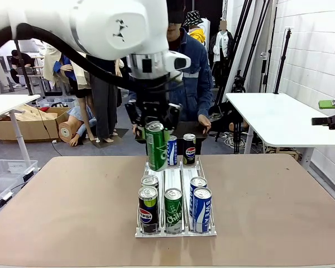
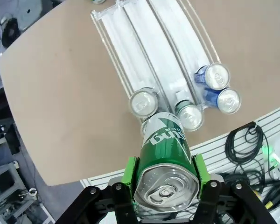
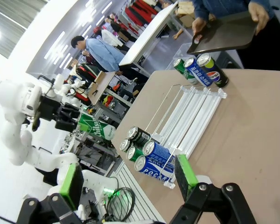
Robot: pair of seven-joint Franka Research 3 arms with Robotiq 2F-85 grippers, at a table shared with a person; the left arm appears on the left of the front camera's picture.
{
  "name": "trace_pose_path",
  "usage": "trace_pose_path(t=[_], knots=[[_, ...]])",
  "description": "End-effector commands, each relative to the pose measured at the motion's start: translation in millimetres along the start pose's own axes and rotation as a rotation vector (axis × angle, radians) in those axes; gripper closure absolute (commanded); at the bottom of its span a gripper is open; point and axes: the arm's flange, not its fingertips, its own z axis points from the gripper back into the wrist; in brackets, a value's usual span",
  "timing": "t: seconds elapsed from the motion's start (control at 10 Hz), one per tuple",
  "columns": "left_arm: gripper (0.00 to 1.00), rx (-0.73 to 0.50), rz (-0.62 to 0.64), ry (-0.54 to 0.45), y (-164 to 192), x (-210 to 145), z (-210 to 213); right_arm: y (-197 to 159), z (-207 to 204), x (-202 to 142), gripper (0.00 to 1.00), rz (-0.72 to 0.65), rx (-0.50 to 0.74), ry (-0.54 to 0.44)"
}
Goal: Retrieve and hand over the desired beverage to the person.
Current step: Pick up a can of the same type that the person held from the Automatic Can Dispenser.
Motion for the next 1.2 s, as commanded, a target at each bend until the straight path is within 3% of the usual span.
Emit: trace_pose_path(t=[0.0, 0.4, 0.7, 0.9, 1.1], knots=[[1.0, -0.004, -0.021, 0.067, 38, -3, 6, 1, 1, 0, 0.0, 0.003, 0.014, -0.005], [1.0, 0.033, -0.032, 0.107, 125, -41, -6, 1, 1, 0, 0.0, 0.003, 0.014, -0.005], [1.0, 0.004, -0.018, 0.004, 196, -81, -18, 1, 1, 0, 0.0, 0.003, 0.014, -0.005], [1.0, -0.059, 0.008, -0.039, 226, -96, -26, 1, 1, 0, 0.0, 0.003, 0.014, -0.005], [1.0, -0.084, 0.047, -0.018, 238, -91, -35, 1, 1, 0, 0.0, 0.003, 0.014, -0.005]])
